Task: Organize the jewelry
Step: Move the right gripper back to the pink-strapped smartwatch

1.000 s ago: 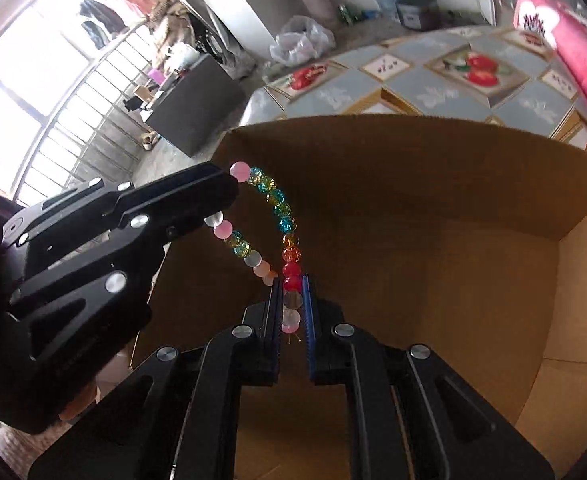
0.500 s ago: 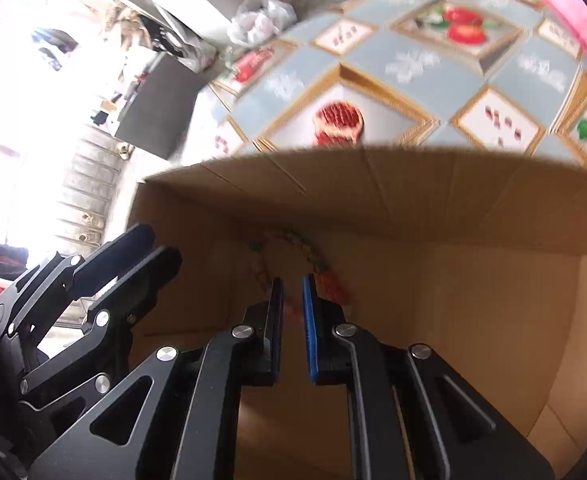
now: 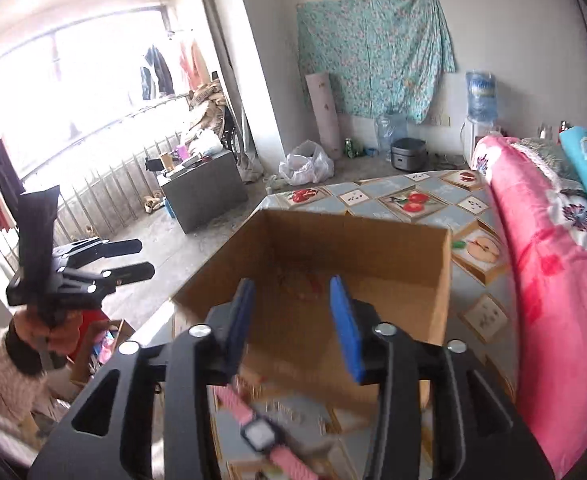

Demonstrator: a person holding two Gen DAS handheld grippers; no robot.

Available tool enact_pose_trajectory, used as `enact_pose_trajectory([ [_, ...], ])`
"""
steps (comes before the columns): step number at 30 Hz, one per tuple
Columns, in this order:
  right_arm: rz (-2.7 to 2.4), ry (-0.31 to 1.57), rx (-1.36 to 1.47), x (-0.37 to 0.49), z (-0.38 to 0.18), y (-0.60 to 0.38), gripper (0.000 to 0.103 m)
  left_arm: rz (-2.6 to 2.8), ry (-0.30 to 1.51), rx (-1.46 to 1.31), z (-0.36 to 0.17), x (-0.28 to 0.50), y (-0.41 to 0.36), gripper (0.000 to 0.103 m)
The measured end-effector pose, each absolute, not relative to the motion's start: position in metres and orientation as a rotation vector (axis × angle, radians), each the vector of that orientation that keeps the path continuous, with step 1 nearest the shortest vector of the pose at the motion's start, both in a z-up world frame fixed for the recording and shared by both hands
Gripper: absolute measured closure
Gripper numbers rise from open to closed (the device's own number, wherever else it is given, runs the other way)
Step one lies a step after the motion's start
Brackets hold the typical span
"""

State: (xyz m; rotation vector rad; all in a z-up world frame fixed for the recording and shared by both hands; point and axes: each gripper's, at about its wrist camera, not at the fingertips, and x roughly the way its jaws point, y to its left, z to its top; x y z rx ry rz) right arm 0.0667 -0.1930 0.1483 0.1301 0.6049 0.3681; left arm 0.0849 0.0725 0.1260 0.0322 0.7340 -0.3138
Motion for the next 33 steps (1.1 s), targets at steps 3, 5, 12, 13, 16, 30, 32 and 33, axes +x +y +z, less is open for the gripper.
enact_pose_trajectory([
  [3,0.327,0.678,0.181,0.039,0.108,-0.192,0.044,-0.286,0.844,0.01,0.082,0.064,0.071,0.026],
  [5,0.276,0.75,0.204,0.031,0.076,-0.188,0.044,-0.246,0.907,0.033,0.055,0.055,0.066,0.026],
  [12,0.169,0.907,0.088,0.018,-0.001,-0.144,0.033,-0.14,1.006,0.16,-0.006,0.042,0.043,0.025],
  [13,0.147,0.896,0.036,0.017,-0.007,-0.136,0.028,-0.125,1.01,0.2,-0.013,0.039,0.042,0.021],
  [16,0.12,0.904,-0.042,0.01,-0.013,-0.125,0.026,-0.105,0.973,0.236,-0.017,0.037,0.039,0.012],
  [30,0.125,0.913,-0.043,0.011,-0.025,-0.132,0.006,-0.122,1.007,0.163,-0.018,0.046,0.052,0.007],
  [32,0.137,0.912,-0.052,0.01,-0.027,-0.132,0.006,-0.113,1.0,0.182,-0.018,0.047,0.05,0.007],
  [33,0.153,0.909,-0.058,0.008,-0.027,-0.133,0.006,-0.114,0.989,0.196,-0.018,0.046,0.049,0.007],
])
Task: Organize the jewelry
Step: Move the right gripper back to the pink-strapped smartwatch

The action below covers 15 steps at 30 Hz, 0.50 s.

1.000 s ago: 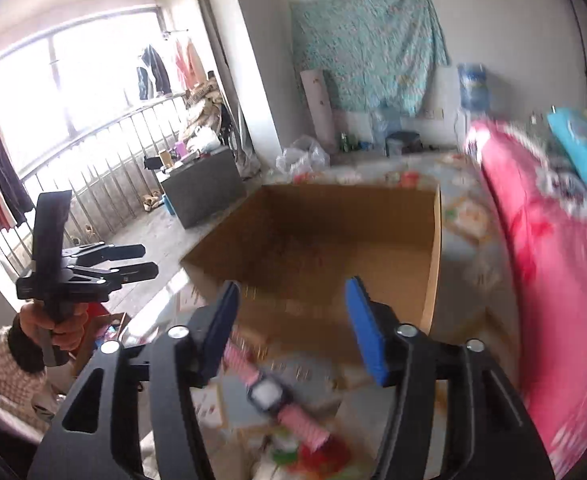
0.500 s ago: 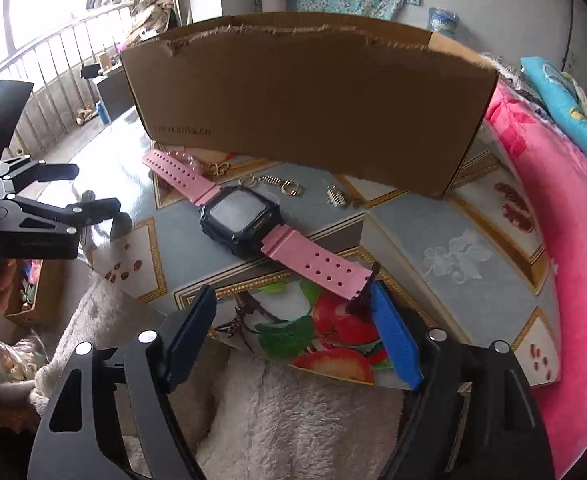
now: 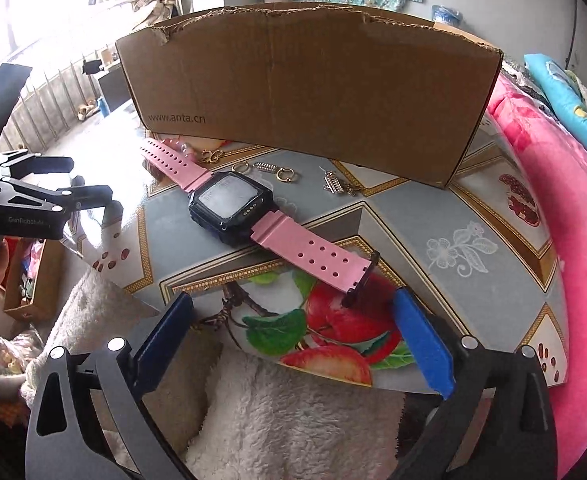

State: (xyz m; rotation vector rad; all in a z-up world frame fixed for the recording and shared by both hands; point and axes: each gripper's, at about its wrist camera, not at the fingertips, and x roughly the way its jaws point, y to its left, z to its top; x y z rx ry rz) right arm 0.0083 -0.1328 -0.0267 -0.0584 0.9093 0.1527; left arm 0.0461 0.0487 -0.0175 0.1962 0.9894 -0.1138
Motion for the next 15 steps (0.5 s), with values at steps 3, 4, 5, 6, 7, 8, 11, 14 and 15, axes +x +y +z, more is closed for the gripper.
enact_pose_trajectory([
  [3,0.167,0.917,-0.083,0.004,-0.026,-0.136,0.006,-0.111,0.96,0.232,-0.017,0.042,0.043,0.007],
  [4,0.155,0.912,-0.078,0.002,-0.022,-0.137,0.006,-0.11,0.95,0.24,-0.016,0.04,0.042,0.007],
  [5,0.152,0.895,-0.069,0.0,-0.017,-0.138,0.006,-0.107,0.938,0.248,-0.016,0.038,0.041,0.007],
  [6,0.163,0.854,-0.053,-0.004,-0.009,-0.139,0.006,-0.105,0.931,0.253,-0.016,0.037,0.04,0.007],
  [7,0.18,0.823,-0.046,-0.006,-0.003,-0.138,0.006,-0.103,0.929,0.254,-0.016,0.037,0.039,0.007],
  [8,0.202,0.794,-0.045,-0.008,0.003,-0.136,0.006,-0.101,0.931,0.249,-0.016,0.037,0.038,0.007],
  [11,0.276,0.758,-0.067,-0.007,0.01,-0.125,0.009,-0.103,0.943,0.218,-0.017,0.04,0.041,0.007],
  [14,0.318,0.794,-0.086,0.006,0.005,-0.115,0.025,-0.116,0.958,0.18,-0.018,0.043,0.046,0.007],
  [15,0.327,0.804,-0.095,0.011,0.002,-0.112,0.028,-0.12,0.96,0.173,-0.018,0.043,0.047,0.007],
])
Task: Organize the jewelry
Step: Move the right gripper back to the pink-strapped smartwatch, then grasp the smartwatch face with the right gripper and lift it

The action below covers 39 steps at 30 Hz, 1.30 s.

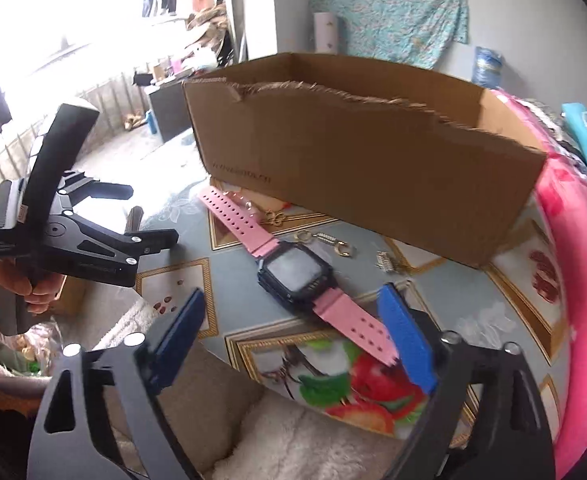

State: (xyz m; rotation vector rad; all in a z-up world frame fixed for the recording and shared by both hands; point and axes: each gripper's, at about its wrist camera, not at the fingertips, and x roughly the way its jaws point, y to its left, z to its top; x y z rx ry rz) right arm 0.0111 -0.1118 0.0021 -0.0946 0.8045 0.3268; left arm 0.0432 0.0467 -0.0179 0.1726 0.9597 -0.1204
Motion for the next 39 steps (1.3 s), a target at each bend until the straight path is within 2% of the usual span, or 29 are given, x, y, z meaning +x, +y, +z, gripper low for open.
enact_pose_trajectory([
  [2,0.341,0.826,-0.117,0.019,-0.003,-0.106,0.037,-0.128,0.956,0.166,-0.018,0.042,0.048,0.007],
  [12,0.36,0.895,-0.168,0.042,-0.013,-0.099,0.043,-0.157,0.946,0.13,-0.02,0.044,0.052,0.007],
  [13,0.362,0.898,-0.156,0.044,-0.013,-0.101,0.052,-0.157,0.945,0.131,-0.02,0.044,0.052,0.007],
  [26,0.406,0.832,-0.166,0.02,0.007,-0.108,0.053,-0.171,0.832,0.256,-0.014,0.026,0.034,0.007],
  [33,0.472,0.895,0.06,0.02,0.008,-0.143,0.053,-0.314,0.693,0.277,0.008,-0.001,0.014,0.007],
  [39,0.574,0.992,0.251,0.028,-0.005,-0.168,0.053,-0.399,0.65,0.325,0.011,-0.013,-0.016,0.01],
])
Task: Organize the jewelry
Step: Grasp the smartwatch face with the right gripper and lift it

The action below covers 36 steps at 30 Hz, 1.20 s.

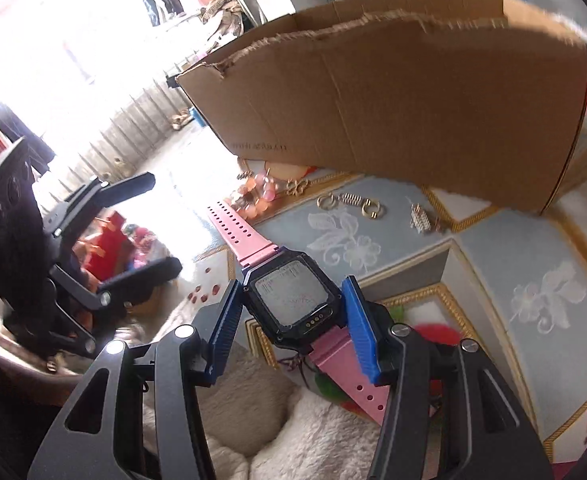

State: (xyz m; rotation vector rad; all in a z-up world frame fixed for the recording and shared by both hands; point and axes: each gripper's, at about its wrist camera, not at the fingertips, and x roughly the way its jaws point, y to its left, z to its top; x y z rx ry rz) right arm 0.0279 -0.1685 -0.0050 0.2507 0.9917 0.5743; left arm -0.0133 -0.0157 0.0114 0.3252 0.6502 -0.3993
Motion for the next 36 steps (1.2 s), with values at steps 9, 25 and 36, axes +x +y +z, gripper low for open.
enact_pose_trajectory([
  [9,0.74,1.099,0.433,0.051,-0.018,-0.193,0.053,-0.453,0.64,0.472,-0.001,-0.019,-0.059,0.042],
  [25,0.711,1.098,0.269,0.054,-0.012,-0.169,0.052,-0.533,0.929,0.223,-0.007,0.025,-0.044,0.094],
  [36,0.579,1.023,0.057,0.032,0.004,-0.171,0.054,-0.559,1.023,0.092,-0.007,0.04,-0.027,0.098],
])
